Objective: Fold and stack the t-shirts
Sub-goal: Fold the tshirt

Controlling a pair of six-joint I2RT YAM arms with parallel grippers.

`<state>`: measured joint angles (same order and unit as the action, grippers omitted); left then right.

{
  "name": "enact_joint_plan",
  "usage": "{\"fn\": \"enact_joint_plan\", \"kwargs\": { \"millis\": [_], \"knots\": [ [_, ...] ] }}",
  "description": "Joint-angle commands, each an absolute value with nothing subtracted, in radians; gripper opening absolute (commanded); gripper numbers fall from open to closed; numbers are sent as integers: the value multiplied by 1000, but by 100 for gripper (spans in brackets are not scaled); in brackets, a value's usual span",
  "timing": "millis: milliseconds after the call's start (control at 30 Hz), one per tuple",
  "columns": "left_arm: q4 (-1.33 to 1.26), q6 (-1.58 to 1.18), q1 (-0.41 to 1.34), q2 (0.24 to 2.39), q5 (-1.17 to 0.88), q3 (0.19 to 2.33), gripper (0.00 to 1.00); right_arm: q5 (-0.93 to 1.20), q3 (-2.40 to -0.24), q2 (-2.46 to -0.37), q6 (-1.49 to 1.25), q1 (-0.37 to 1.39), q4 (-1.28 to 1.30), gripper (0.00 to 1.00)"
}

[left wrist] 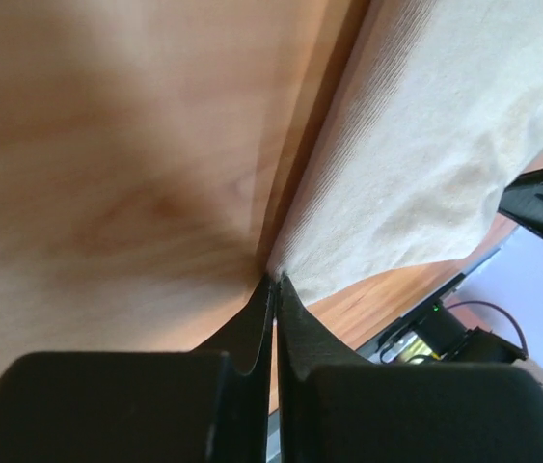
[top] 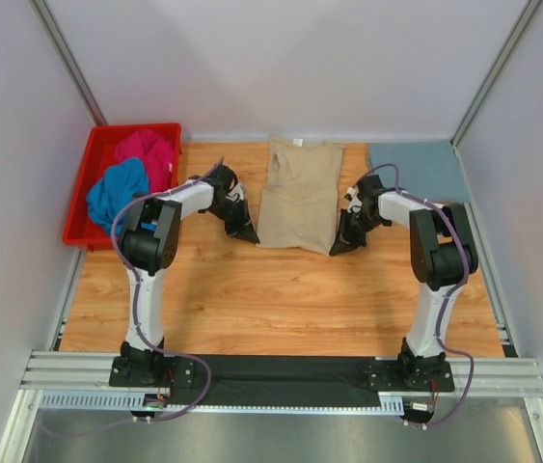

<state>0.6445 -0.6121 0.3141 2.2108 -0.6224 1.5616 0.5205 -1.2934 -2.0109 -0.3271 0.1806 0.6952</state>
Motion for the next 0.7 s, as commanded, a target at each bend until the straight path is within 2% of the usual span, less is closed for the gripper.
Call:
{"fn": "enact_joint_plan", "kwargs": {
  "millis": [0, 233, 467, 567, 600, 667],
  "knots": [
    [684, -629, 347, 2093, -546, 1452, 0, 453, -1211, -1961, -298, 183, 710, 0],
    [713, -621, 353, 1979, -492, 1283, 0, 377, -1059, -1855, -281, 173, 761, 0],
    [727, -617, 393, 1913, -519, 1164, 0, 416, -942, -1720, -330, 179, 778, 0],
    [761, -617, 406, 1867, -494, 1128, 16, 425, -901, -1672, -354, 199, 776, 0],
    [770, -615, 411, 1853, -486, 1112, 29, 431, -867, -1663, -365, 209, 773, 0],
    [766, -608, 411, 1820, -489, 1098, 38, 448, -836, -1643, -371, 215, 761, 3]
  ]
}}
